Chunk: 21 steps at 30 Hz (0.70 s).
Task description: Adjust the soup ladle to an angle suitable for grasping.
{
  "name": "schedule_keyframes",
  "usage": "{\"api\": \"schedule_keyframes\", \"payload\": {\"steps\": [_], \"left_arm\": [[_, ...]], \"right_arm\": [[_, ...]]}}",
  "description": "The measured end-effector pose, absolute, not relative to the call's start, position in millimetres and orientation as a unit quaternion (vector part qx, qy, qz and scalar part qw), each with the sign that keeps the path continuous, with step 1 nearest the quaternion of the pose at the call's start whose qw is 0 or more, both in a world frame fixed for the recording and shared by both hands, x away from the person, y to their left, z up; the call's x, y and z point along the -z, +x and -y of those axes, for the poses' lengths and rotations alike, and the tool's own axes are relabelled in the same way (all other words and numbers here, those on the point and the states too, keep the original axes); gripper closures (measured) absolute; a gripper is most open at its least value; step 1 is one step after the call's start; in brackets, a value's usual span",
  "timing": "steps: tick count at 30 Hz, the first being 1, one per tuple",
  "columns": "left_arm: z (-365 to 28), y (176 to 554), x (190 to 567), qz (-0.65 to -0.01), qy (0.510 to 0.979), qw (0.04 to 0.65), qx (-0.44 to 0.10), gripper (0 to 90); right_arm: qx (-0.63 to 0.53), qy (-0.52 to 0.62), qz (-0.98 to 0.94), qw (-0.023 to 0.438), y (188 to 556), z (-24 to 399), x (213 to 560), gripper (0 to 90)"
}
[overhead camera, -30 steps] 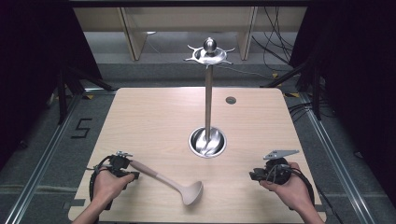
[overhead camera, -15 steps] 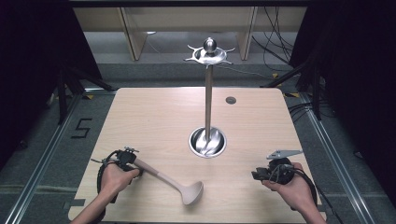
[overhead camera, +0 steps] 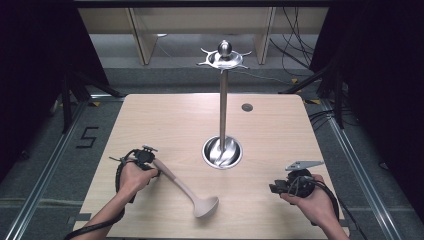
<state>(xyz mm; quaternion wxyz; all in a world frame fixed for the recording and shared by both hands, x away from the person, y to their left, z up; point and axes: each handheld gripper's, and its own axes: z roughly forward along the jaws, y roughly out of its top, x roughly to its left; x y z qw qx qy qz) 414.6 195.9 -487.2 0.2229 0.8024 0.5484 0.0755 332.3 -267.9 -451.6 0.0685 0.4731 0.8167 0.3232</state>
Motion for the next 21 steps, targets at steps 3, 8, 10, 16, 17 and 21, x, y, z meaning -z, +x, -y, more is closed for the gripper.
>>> {"api": "schedule_keyframes", "payload": {"steps": [3,8,10,16,17,21], "left_arm": [[-189.9,421.8,486.3,-0.548,0.803,0.222,-0.075,89.3],[-179.0,435.0,481.8,-0.540,0.807,0.226,-0.079,89.3],[-174.1,439.4,480.5,-0.540,0.805,0.232,-0.078,89.3],[-166.1,450.3,476.6,-0.534,0.810,0.228,-0.076,89.2],[-162.3,452.3,476.5,-0.540,0.806,0.231,-0.077,89.2],[-158.5,458.1,476.7,-0.536,0.809,0.232,-0.072,89.1]], "right_arm": [[-0.323,0.474,-0.816,0.068,332.4,268.0,452.0,67.0],[-0.321,0.465,-0.821,0.074,333.9,270.8,452.7,66.8],[-0.324,0.484,-0.811,0.062,331.9,268.6,452.3,66.8],[-0.336,0.470,-0.815,0.052,334.5,270.6,453.9,66.6],[-0.338,0.466,-0.816,0.046,335.0,271.2,454.5,66.2],[-0.337,0.465,-0.817,0.046,335.3,271.3,455.6,65.3]]}}
